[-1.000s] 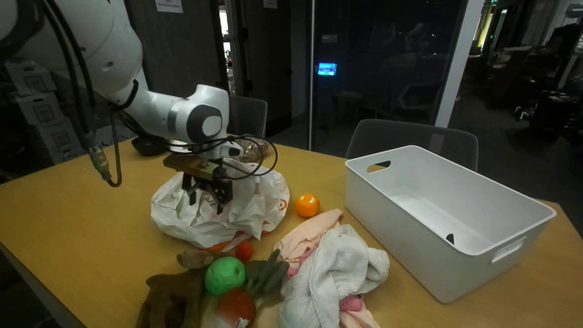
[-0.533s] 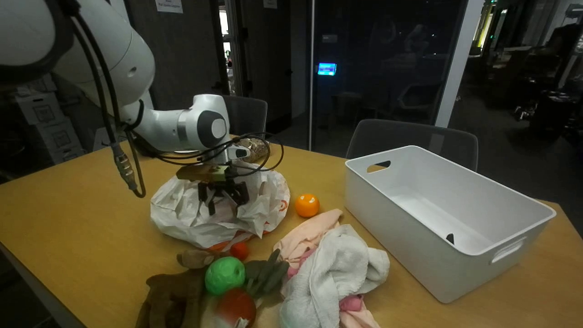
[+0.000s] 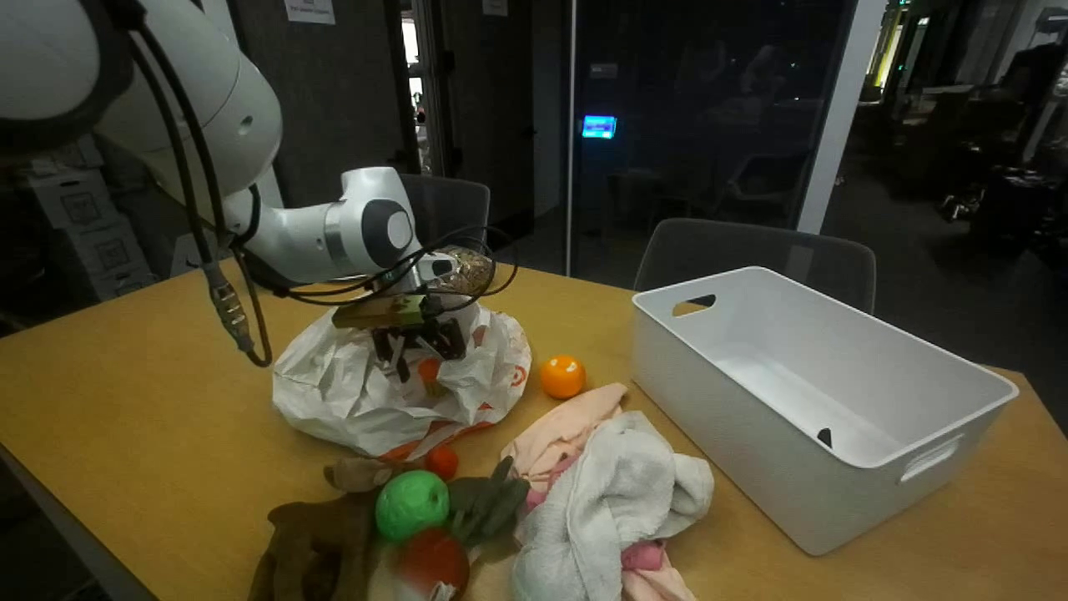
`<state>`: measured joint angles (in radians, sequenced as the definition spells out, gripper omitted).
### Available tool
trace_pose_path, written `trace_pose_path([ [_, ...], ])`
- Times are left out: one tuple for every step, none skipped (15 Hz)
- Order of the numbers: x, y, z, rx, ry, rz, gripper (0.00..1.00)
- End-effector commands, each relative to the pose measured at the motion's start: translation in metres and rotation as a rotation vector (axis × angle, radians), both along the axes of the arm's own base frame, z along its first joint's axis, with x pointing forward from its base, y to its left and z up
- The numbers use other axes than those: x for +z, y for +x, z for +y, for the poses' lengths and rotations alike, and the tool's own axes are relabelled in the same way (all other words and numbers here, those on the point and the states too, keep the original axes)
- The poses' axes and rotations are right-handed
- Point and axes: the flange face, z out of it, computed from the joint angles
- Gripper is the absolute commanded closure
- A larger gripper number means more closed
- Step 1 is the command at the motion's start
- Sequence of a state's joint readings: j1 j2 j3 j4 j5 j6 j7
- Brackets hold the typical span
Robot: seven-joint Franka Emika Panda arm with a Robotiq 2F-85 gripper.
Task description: Empty all the objects from the plastic
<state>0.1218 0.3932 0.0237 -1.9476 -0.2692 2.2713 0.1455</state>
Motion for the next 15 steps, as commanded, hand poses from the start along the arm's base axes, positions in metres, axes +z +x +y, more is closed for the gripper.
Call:
trace_pose_path([
  [0.003,0.003,0.0,0.015,-0.013,-0.037,0.42],
  [0.005,0.002,0.001,0.013,-0.007,-0.033,0.49],
  [0.007,0.002,0.002,0.016,-0.005,-0.033,0.57],
  [0.009,0.001,0.002,0.018,-0.003,-0.034,0.64],
  [0.011,0.0,0.004,0.013,0.003,-0.026,0.71],
  [0.013,-0.001,0.005,0.007,0.01,-0.011,0.76],
  [0.02,-0.004,0.008,0.007,0.03,0.005,0.76],
  [0.027,-0.007,0.009,0.006,0.032,0.016,0.76],
  [0.037,-0.011,0.01,0.005,0.053,0.029,0.76],
  [0.046,-0.014,0.012,0.005,0.071,0.044,0.76],
  [0.056,-0.021,0.013,0.006,0.077,0.068,0.76],
  [0.065,-0.027,0.012,0.008,0.067,0.097,0.76],
  [0.073,-0.036,0.009,0.008,0.039,0.139,0.76],
  [0.08,-0.044,0.006,0.007,0.022,0.18,0.76],
  [0.087,-0.053,0.001,-0.003,0.003,0.22,0.76],
])
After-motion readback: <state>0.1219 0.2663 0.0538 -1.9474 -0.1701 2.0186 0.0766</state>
